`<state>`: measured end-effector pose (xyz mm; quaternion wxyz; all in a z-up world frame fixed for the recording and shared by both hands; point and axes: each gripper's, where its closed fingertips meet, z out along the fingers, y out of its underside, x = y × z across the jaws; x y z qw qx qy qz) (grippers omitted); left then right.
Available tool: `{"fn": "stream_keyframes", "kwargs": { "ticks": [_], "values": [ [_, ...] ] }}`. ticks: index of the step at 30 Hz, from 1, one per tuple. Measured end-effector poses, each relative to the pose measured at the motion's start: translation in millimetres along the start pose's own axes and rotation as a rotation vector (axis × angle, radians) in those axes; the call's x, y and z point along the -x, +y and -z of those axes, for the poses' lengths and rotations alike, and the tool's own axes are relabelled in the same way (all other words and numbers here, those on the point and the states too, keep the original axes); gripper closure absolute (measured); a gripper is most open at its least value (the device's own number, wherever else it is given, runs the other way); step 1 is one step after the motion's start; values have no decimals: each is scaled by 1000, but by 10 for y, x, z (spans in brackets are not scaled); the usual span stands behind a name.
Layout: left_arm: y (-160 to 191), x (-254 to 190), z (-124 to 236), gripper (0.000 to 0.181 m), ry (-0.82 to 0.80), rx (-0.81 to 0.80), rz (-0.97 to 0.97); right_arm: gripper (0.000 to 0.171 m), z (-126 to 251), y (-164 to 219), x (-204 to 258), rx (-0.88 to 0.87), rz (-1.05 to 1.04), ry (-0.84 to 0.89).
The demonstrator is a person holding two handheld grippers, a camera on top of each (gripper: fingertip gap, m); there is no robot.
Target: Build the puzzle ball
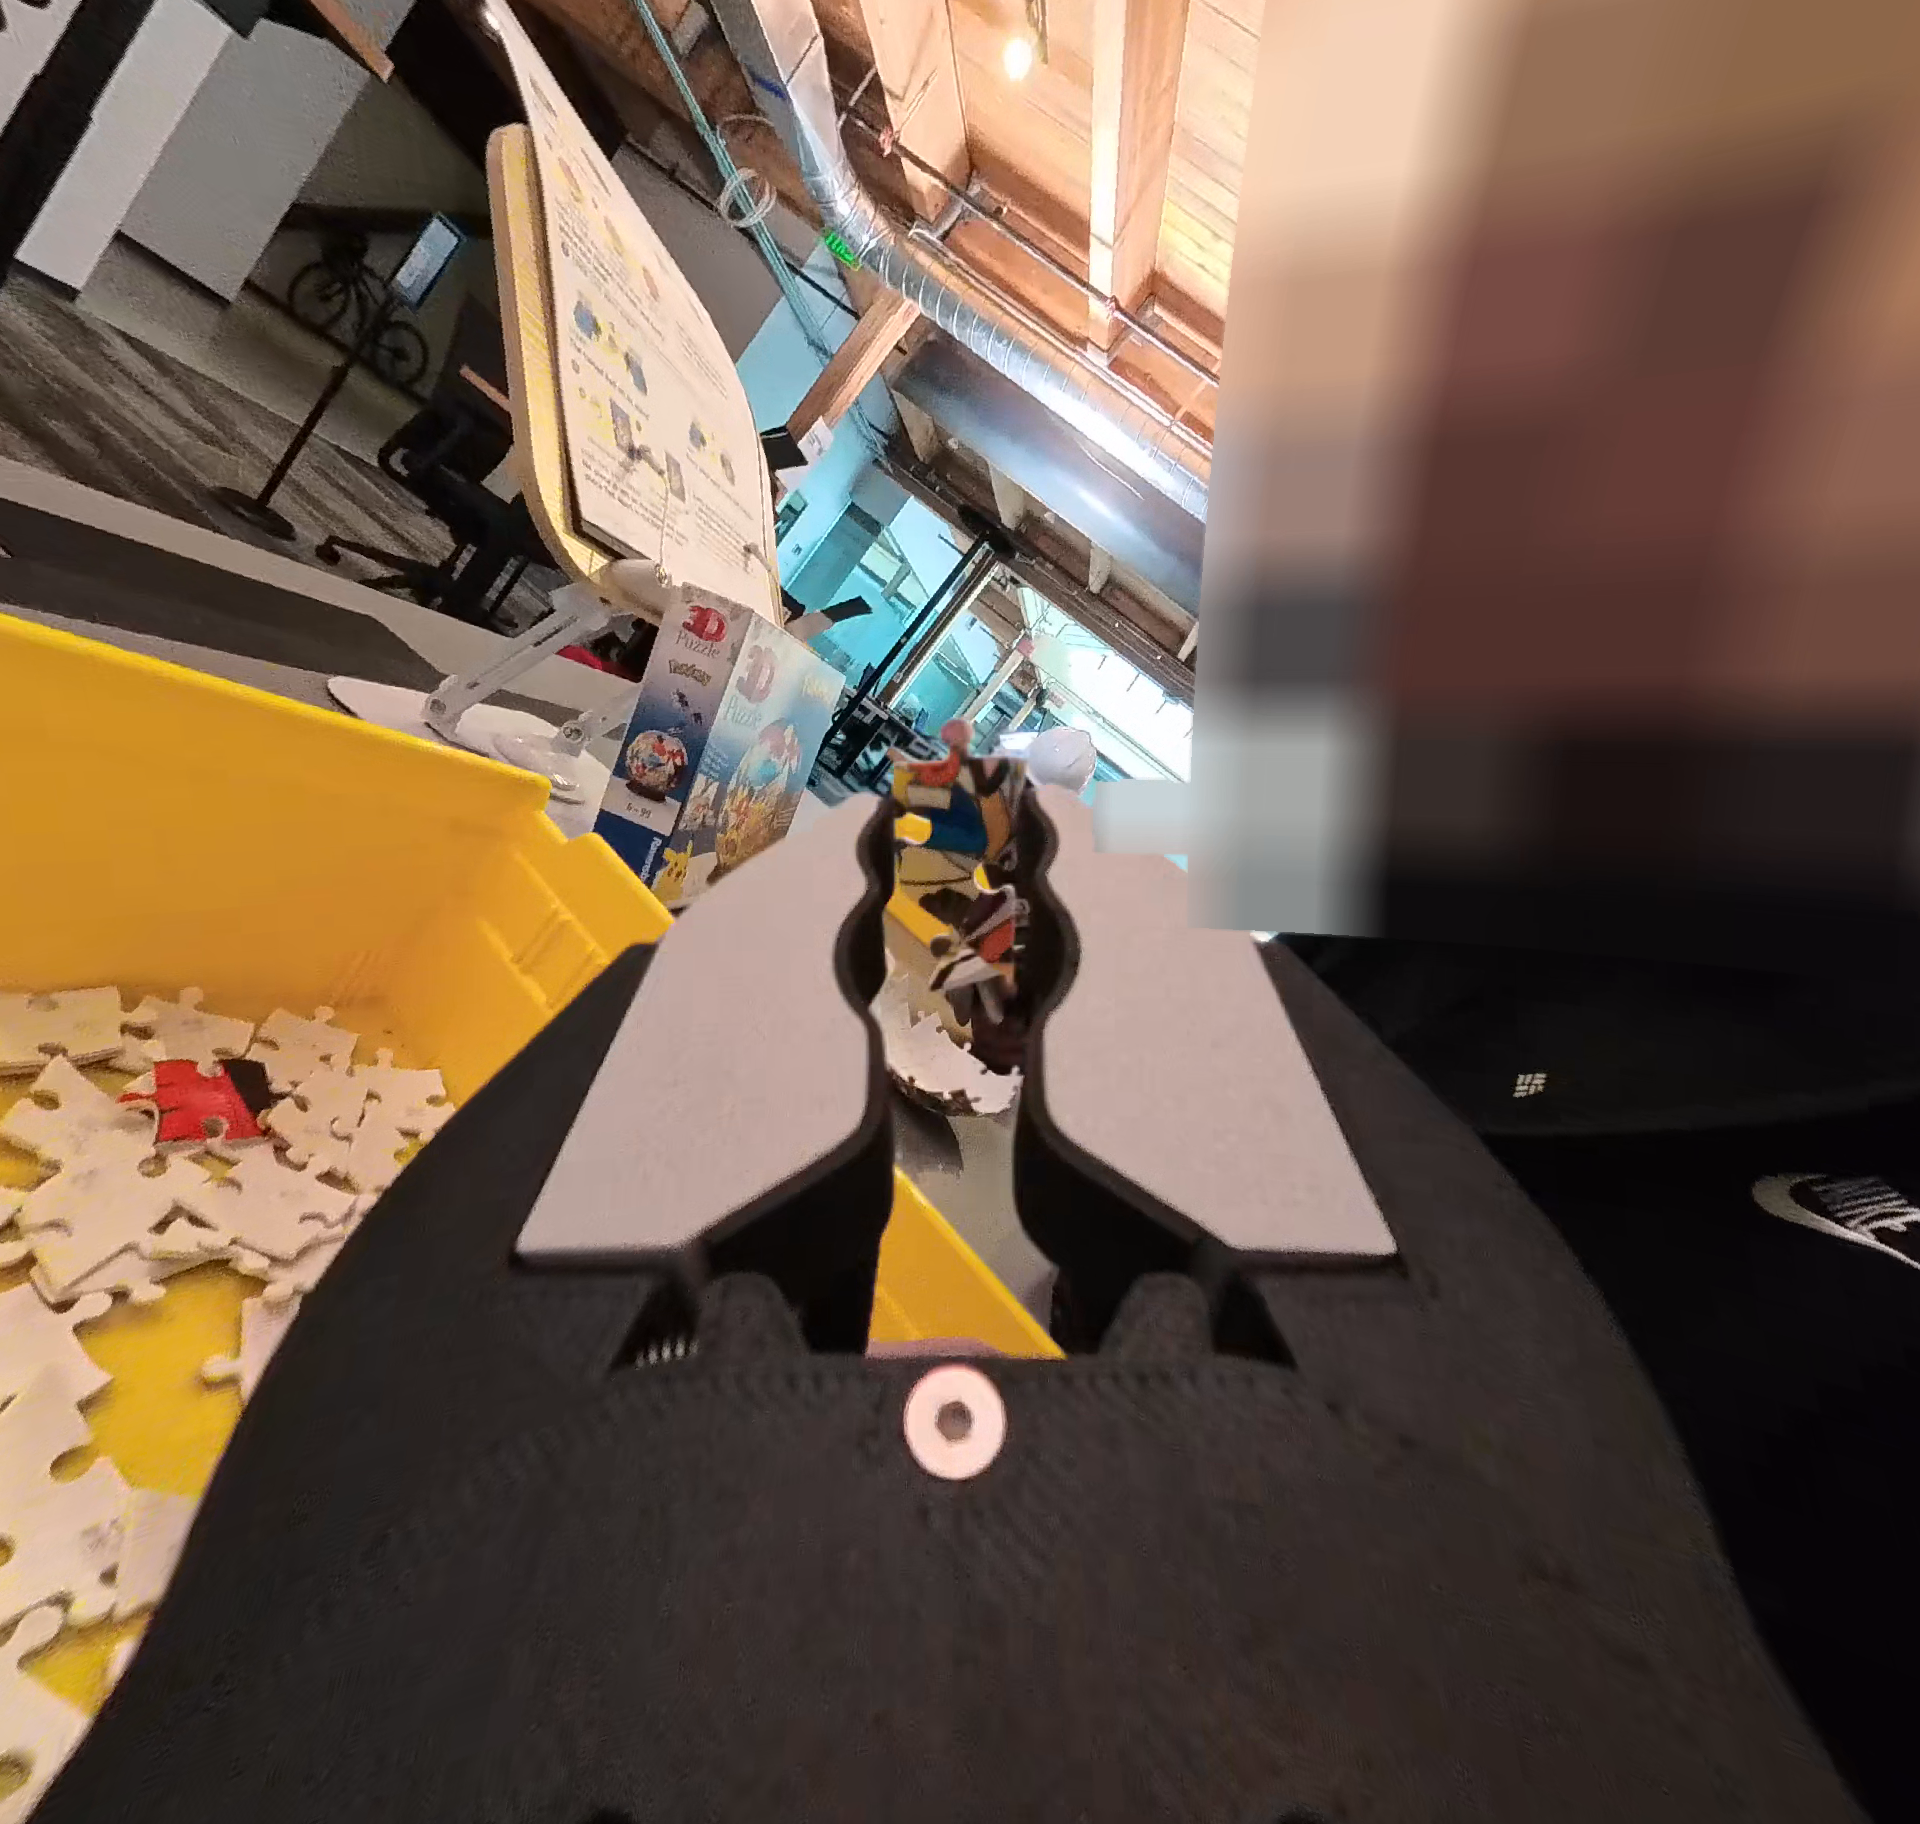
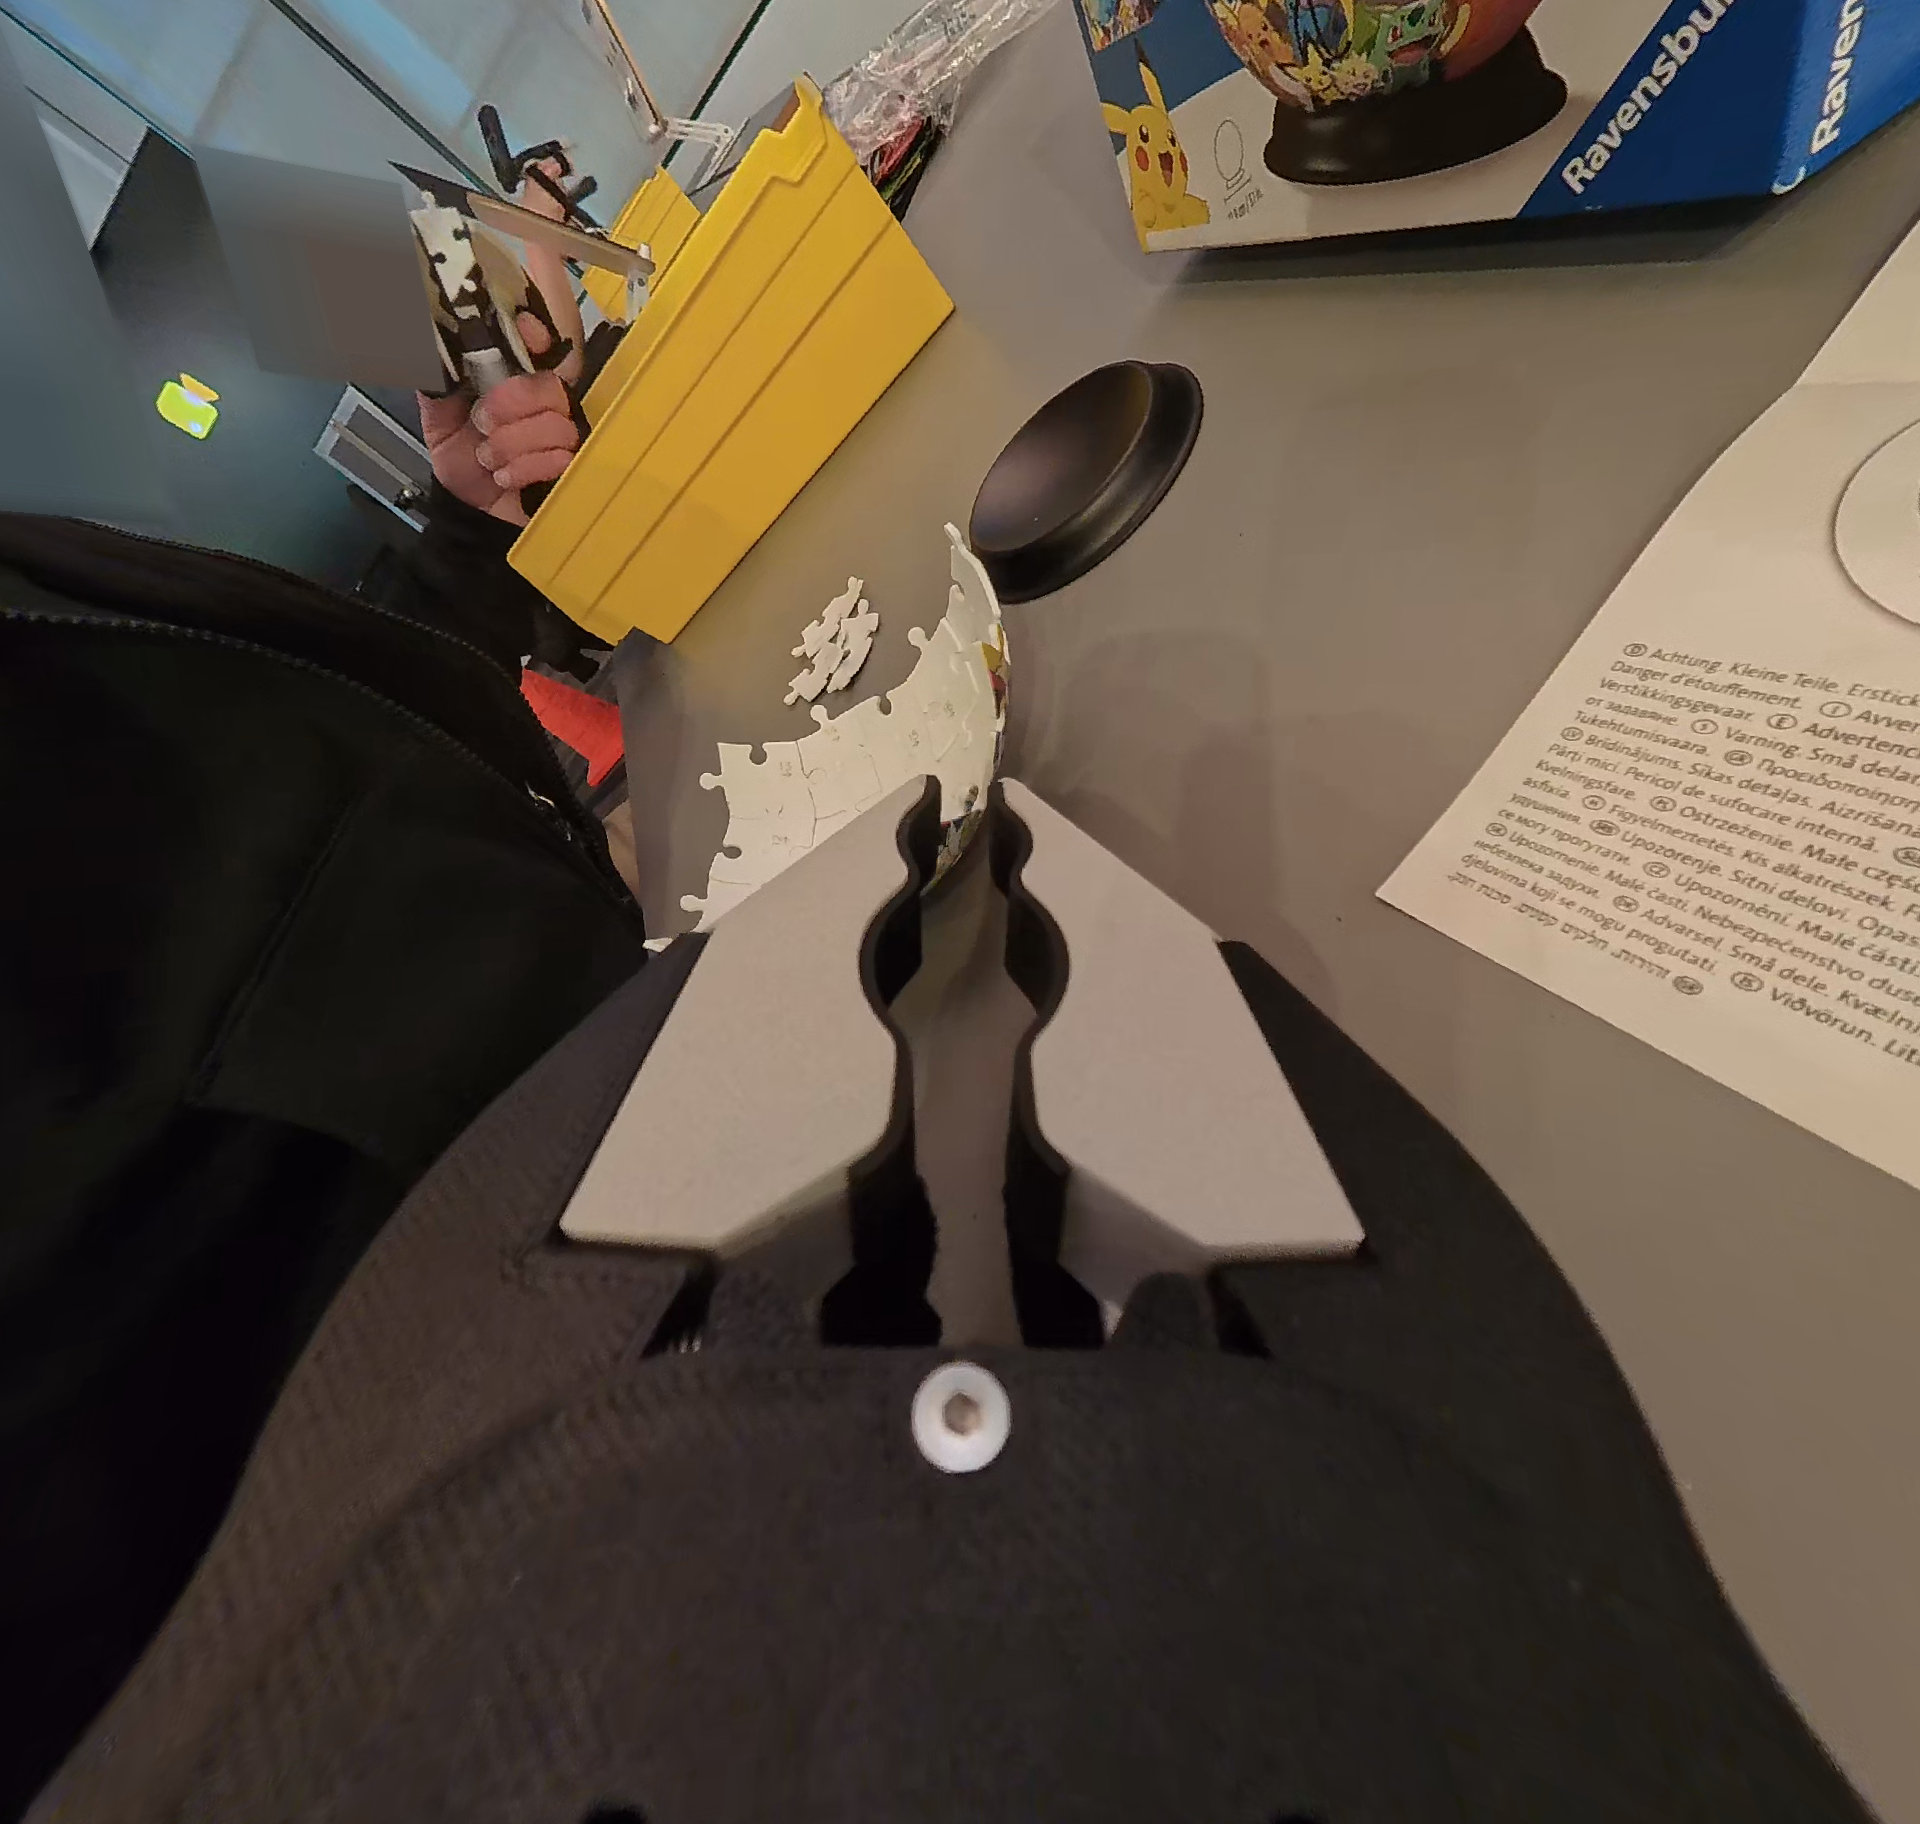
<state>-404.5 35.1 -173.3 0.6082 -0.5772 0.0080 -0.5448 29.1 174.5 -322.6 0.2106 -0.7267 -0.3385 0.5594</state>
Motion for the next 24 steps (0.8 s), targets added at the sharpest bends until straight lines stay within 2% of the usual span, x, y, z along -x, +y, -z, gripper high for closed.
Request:
{"fn": "stream_keyframes", "kwargs": {
  "ticks": [4,6,8,10,11,15,21,23,24],
  "values": [
    [31,-15,-10,159,4,16,3,164,5,-5,8,-4,1,-5],
    [82,70,4,159,-80,75,-30,164,6,-5,10,-5,2,-6],
    [352,365,69,159,-307,309,-117,164,5,-3,11,-3,2,-7],
    [639,696,276,159,-570,606,-263,164,4,-1,9,-2,2,-6],
    [766,802,376,159,-652,742,-317,164,3,0,8,-1,1,-5],
    [1177,979,634,159,-775,1143,-386,164,-3,6,1,4,0,-1],
    [1324,1054,781,157,-810,1315,-334,164,-9,11,-12,9,-3,8],
    [1319,1084,798,142,-821,1338,-341,164,-10,12,-16,10,-6,9],
    [1303,1099,777,141,-818,1337,-356,164,-10,14,-17,10,-6,10]
  ]
}}
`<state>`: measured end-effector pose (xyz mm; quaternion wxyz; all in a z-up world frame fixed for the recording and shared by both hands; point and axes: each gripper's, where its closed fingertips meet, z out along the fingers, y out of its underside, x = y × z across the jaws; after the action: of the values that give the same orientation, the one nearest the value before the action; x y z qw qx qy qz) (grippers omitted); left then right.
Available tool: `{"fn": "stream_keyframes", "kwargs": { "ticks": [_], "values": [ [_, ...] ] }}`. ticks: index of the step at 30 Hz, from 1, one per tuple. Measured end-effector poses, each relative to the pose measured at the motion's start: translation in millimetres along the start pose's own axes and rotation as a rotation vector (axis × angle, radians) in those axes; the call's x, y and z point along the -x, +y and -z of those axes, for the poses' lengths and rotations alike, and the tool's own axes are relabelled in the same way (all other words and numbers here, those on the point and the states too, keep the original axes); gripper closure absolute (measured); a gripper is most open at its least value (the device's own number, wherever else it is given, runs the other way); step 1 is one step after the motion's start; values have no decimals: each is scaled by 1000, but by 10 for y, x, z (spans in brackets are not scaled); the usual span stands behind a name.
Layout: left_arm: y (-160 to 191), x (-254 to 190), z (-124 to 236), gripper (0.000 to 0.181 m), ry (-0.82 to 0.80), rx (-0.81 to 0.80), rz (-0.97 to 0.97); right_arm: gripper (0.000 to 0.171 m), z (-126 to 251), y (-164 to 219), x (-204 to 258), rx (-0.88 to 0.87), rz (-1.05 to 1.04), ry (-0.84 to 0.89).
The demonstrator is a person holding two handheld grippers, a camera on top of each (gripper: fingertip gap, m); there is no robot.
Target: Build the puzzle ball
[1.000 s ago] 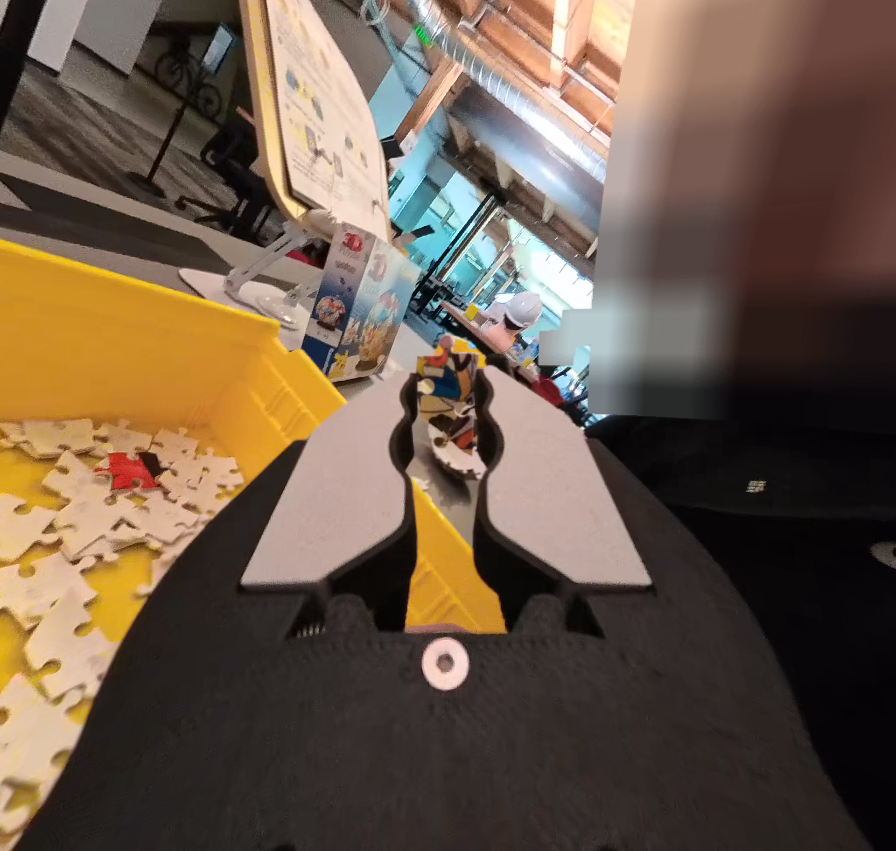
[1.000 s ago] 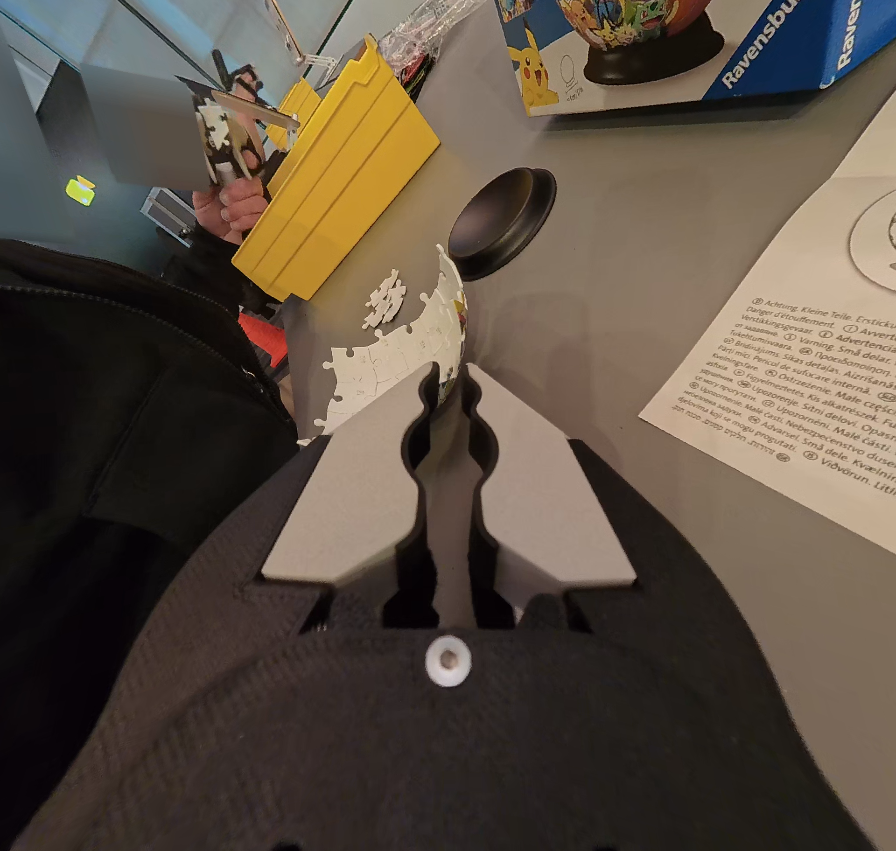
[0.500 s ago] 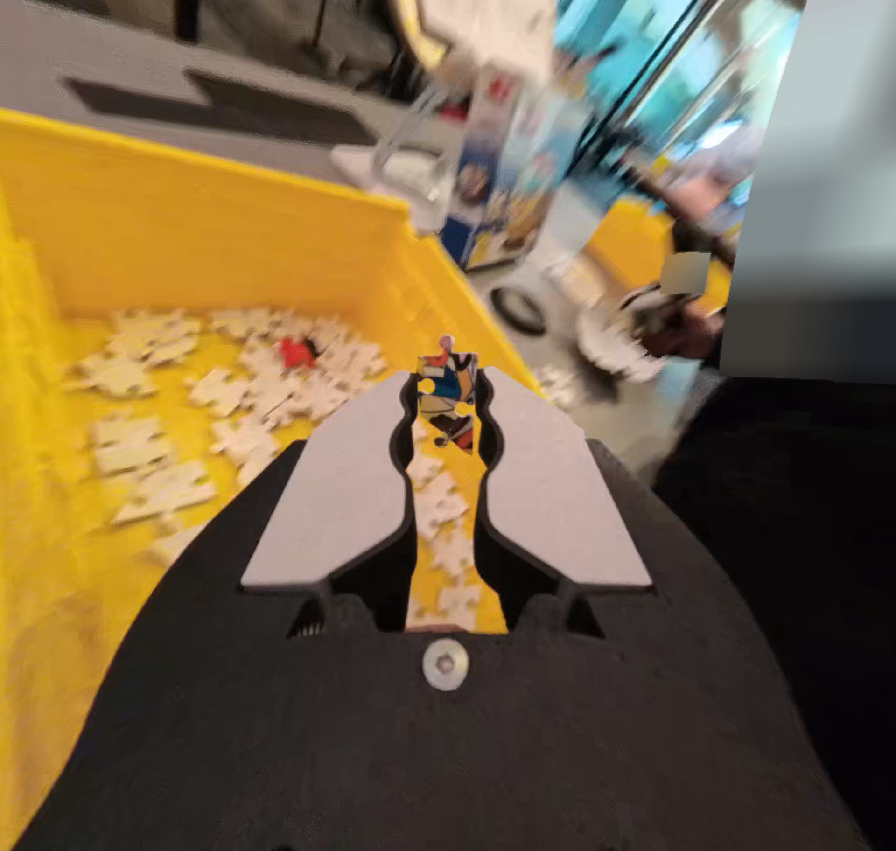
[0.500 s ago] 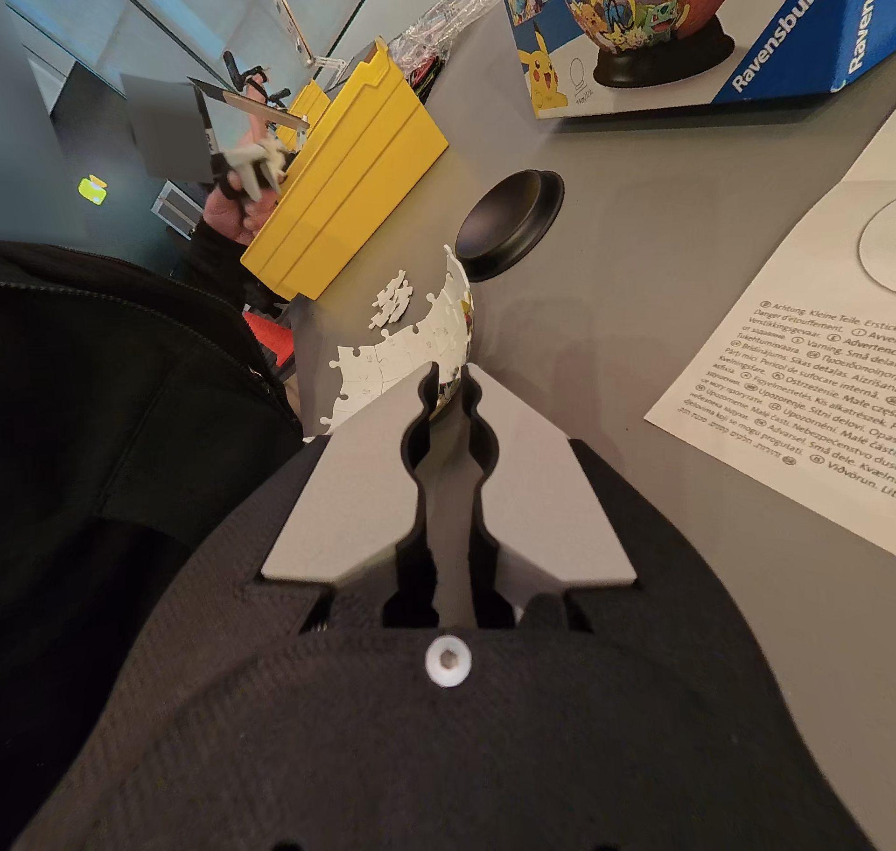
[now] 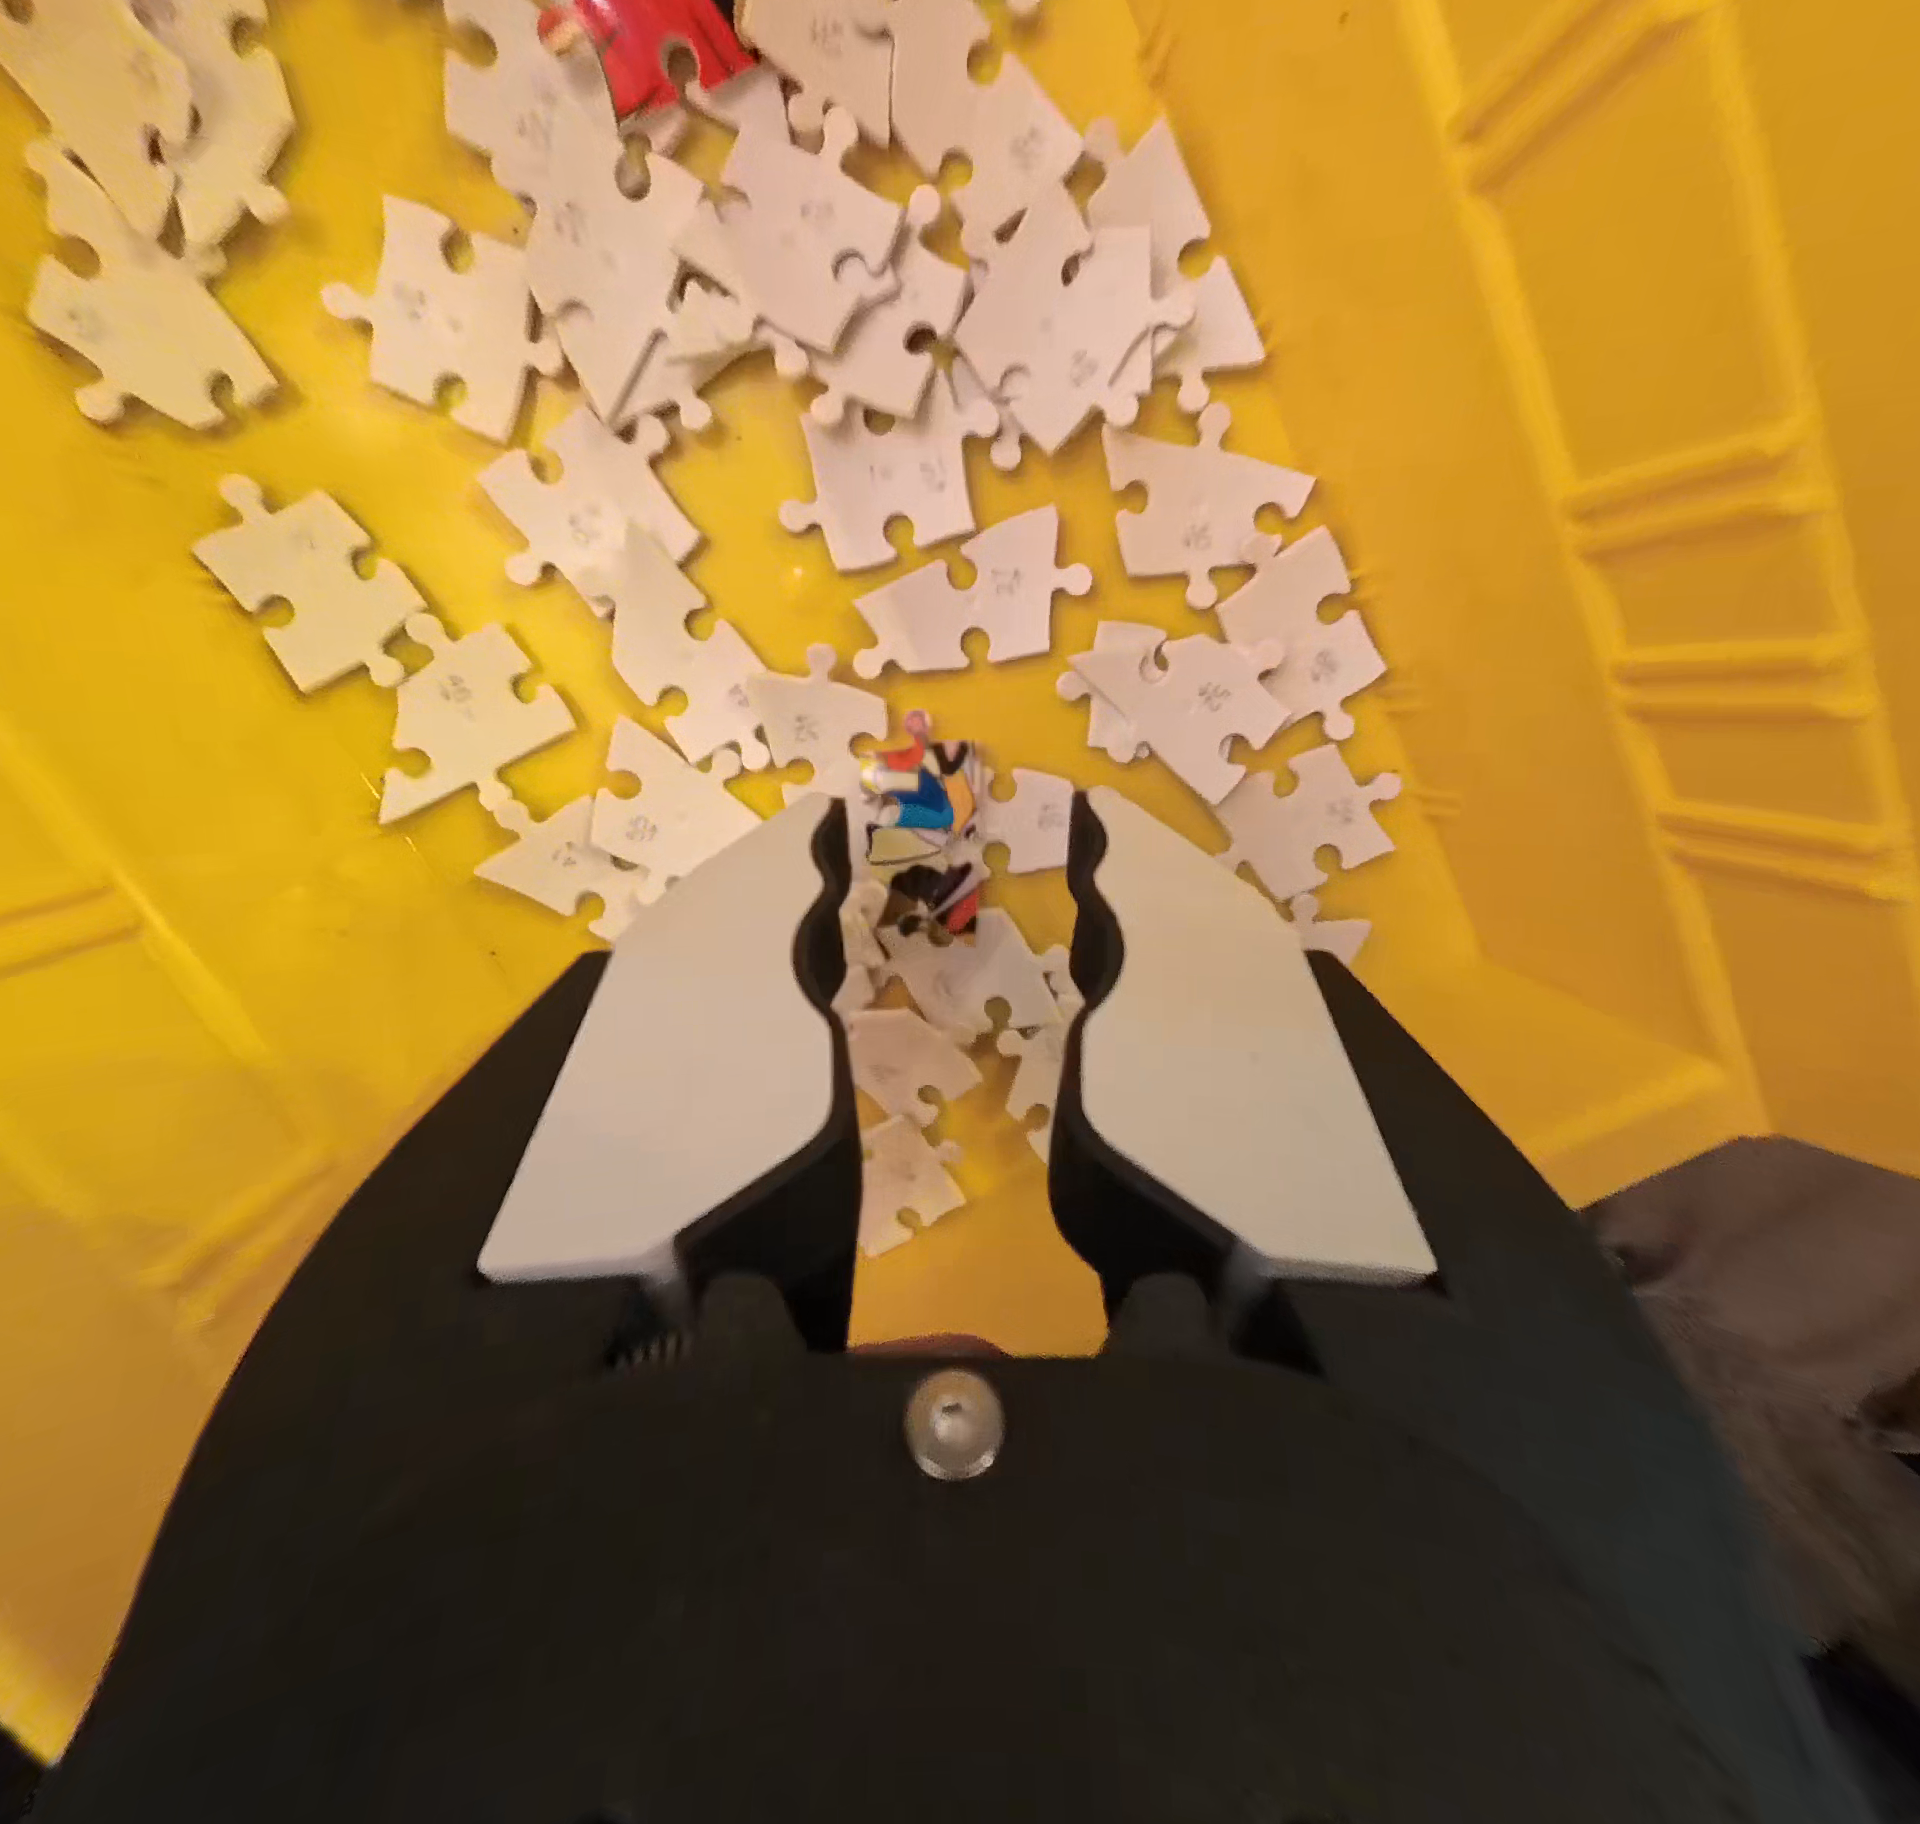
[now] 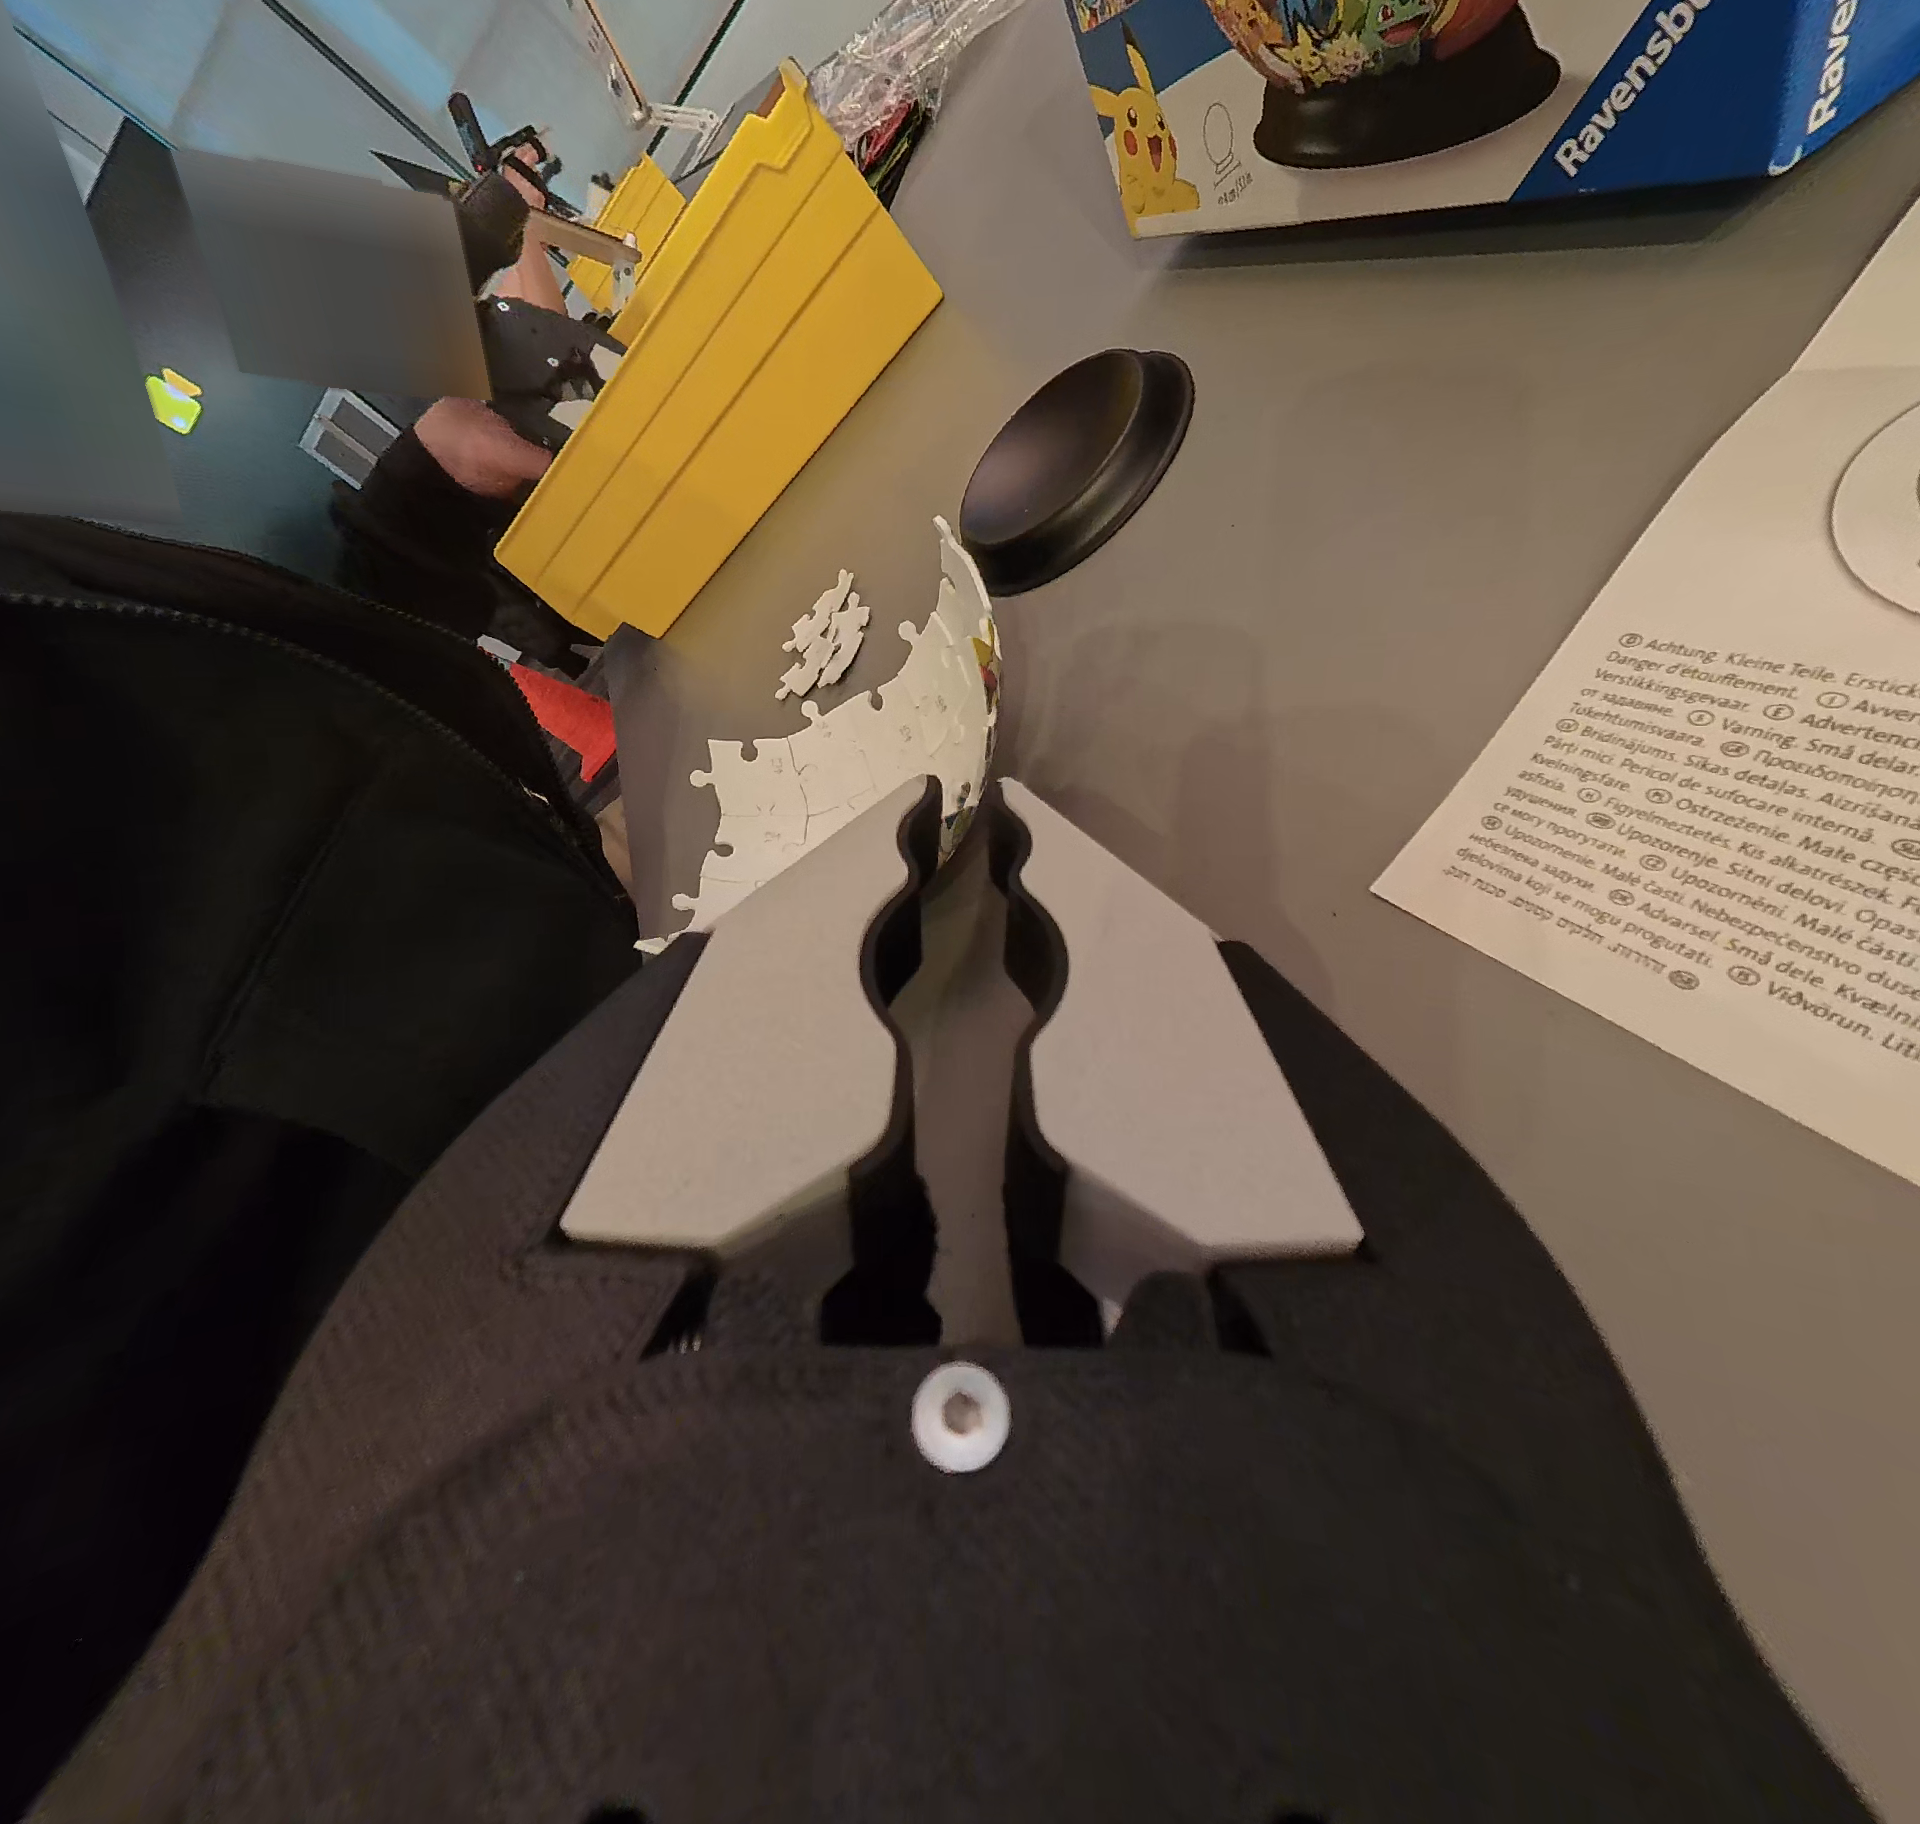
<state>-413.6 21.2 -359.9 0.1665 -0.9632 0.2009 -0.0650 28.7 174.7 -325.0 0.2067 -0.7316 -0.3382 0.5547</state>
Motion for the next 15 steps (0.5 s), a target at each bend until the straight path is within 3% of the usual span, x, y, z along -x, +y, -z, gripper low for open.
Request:
{"fn": "stream_keyframes", "kwargs": {
  "ticks": [5,11,15],
  "values": [
    [-500,-108,-4,145,17,-155,-127,164,-3,-1,-8,2,-5,3],
    [-667,-127,-394,139,-16,-51,-276,164,3,-7,-12,-4,-4,6],
    [-654,-151,-360,163,25,-52,-251,164,6,-13,-13,-7,-8,4]
  ]
}}
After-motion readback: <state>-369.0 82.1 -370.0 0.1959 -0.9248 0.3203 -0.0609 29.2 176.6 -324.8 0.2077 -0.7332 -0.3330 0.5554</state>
